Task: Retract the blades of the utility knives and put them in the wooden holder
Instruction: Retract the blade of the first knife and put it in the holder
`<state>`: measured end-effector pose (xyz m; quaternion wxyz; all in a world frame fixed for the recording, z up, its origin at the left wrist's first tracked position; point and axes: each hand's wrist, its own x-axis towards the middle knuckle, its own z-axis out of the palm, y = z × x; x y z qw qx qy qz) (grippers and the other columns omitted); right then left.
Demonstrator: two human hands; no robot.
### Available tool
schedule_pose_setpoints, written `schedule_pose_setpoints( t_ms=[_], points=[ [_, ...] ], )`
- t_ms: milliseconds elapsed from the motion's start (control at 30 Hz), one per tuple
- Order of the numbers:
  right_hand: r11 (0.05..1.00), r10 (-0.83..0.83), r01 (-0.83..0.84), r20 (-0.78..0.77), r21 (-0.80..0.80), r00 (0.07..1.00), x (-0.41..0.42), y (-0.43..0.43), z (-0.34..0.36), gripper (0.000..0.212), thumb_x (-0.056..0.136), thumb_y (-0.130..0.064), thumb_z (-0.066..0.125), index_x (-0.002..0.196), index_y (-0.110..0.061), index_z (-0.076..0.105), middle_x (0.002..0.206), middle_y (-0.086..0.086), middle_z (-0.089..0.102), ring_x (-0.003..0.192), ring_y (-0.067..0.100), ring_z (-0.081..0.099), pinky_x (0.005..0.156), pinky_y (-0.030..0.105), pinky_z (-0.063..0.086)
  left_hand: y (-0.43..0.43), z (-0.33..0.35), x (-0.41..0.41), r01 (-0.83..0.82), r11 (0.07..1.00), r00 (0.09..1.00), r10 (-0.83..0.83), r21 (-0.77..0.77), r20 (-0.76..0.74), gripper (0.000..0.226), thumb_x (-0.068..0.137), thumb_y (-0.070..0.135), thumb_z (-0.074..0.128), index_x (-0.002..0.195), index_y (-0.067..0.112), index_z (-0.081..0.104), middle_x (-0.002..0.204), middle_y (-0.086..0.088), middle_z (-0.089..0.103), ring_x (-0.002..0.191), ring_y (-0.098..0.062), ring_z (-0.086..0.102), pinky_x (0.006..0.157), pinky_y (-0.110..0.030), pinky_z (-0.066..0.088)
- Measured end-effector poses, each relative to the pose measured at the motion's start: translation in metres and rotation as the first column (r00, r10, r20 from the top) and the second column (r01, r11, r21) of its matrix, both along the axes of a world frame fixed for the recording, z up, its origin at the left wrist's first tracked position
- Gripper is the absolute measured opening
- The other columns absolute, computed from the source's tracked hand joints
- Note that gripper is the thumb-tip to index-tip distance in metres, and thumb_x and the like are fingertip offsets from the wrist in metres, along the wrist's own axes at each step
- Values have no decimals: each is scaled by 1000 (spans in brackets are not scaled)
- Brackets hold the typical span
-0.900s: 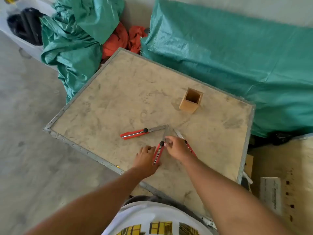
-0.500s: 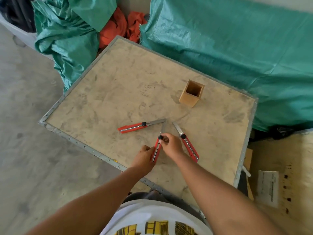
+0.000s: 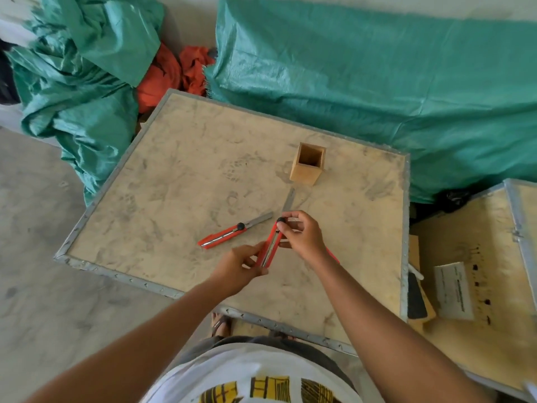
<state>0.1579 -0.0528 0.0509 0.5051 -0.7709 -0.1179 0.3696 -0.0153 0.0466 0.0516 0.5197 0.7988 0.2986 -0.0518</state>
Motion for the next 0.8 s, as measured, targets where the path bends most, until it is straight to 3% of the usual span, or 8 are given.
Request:
schedule_pose_setpoints(
  t_ms=[167, 333, 467, 600, 800],
  points=[
    [991, -24, 23, 5, 135, 1000, 9, 9, 47, 21, 94, -13, 73, 114, -9, 69, 101, 15, 78, 82, 24, 80, 68, 37, 66, 23, 49, 5, 21, 983, 987, 9, -185, 159, 65, 76, 1, 81, 132, 28, 62, 109, 10, 74, 77, -2, 69, 87, -21, 56],
    [977, -64, 61, 7, 206, 998, 10, 11, 77, 25, 97, -10, 68, 121, -9, 71, 107, 16, 77, 89, 26, 79, 71, 42, 67, 41, 73, 10, -10, 952, 970, 82, -305, 227, 58, 74, -2, 82, 111, 40, 68, 92, 13, 77, 77, -3, 67, 84, -20, 57],
    [983, -23, 18, 30, 185, 999, 2, 8, 91, 24, 97, -10, 67, 120, -8, 73, 111, 16, 77, 92, 22, 79, 69, 38, 67, 50, 78, 12, 0, 935, 967, 90, -353, 238, 52, 76, -4, 80, 118, 27, 70, 90, 8, 77, 79, -13, 66, 88, -30, 60],
    [988, 50, -58, 59, 143, 997, -14, 5, 97, 23, 96, -13, 70, 118, -9, 76, 108, 14, 79, 93, 22, 78, 71, 39, 65, 61, 82, 14, 1, 929, 961, 100, -369, 256, 48, 79, -8, 77, 122, 10, 68, 77, 10, 77, 79, -18, 63, 76, -20, 59],
    [987, 126, -136, 130, 79, 984, -23, 8, 104, 21, 92, -13, 75, 113, -12, 80, 105, 8, 80, 93, 22, 76, 75, 42, 66, 69, 89, 15, 12, 929, 957, 97, -370, 275, 45, 79, -7, 77, 120, 11, 70, 83, 8, 80, 76, -8, 67, 70, -14, 55]
  ],
)
